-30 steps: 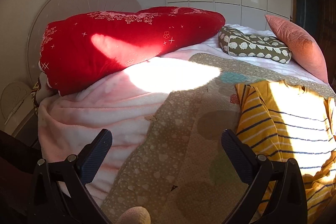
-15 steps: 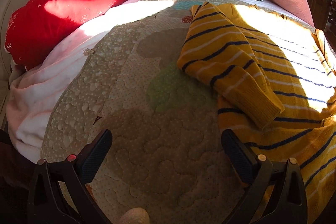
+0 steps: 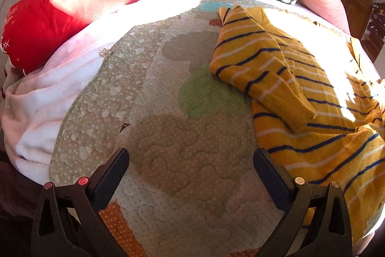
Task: Fold small clothes
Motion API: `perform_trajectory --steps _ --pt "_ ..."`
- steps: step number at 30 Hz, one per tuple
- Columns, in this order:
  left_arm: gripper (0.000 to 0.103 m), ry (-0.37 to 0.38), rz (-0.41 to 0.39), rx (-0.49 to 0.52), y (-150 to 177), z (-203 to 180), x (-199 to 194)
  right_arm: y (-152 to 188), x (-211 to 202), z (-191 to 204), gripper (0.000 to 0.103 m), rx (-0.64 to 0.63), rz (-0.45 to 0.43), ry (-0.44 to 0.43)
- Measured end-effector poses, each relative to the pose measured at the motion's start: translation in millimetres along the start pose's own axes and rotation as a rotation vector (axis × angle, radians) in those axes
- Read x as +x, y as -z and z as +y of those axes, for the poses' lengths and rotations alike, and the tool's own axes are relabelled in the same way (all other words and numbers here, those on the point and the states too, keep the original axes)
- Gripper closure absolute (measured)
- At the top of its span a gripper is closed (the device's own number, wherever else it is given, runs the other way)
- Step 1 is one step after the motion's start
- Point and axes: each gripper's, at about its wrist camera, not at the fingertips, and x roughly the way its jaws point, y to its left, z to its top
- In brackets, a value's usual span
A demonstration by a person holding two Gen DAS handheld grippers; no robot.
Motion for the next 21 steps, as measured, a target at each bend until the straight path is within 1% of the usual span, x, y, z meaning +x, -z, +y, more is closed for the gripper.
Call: perform_trajectory --steps 1,3,5,6,7,9,10,11,12,13,14,18,20,21 --pt "0.000 0.026 -0.022 -0.011 -6 4 -9 -7 9 9 0.011 0.000 0.023 -0.054" --pt "0.000 0.084 -0.058 -0.032 -20 9 -23 -17 33 28 0.015 0.008 0.090 -0.158" --pt "0.000 0.161 -0.063 -0.059 -38 14 -27 -24 66 45 0.020 0.033 0.181 -0.248" --pt "0.000 0.183 -0.059 -0.079 -46 16 -26 -26 83 52 0.026 0.038 0.222 -0.271" --pt "0.001 0.206 -0.053 -0.099 -53 17 -25 -26 104 63 0.030 0.042 0.272 -0.279" --pt "0.004 0.290 -0.030 -0.142 -64 23 -18 -25 139 77 0.043 0.086 0.374 -0.301" --pt "0.007 0.334 -0.006 -0.168 -67 25 -12 -24 154 82 0.045 0.110 0.416 -0.320" --pt "0.013 0.376 0.021 -0.187 -70 25 -4 -22 167 87 0.046 0.125 0.446 -0.328" --pt "0.016 0.400 0.047 -0.197 -72 25 4 -22 176 93 0.047 0.123 0.461 -0.325" --pt "0.020 0.396 0.068 -0.208 -72 24 12 -20 182 98 0.048 0.113 0.471 -0.314" --pt "0.021 0.381 0.080 -0.220 -73 25 18 -19 188 102 0.048 0.106 0.481 -0.302" --pt "0.021 0.370 0.073 -0.263 -71 35 26 -8 199 118 0.048 0.057 0.528 -0.262" --pt "0.021 0.362 0.068 -0.287 -68 42 27 -3 200 127 0.070 0.009 0.520 -0.241" --pt "0.021 0.354 0.067 -0.294 -66 46 26 -3 200 131 0.091 -0.015 0.516 -0.237"
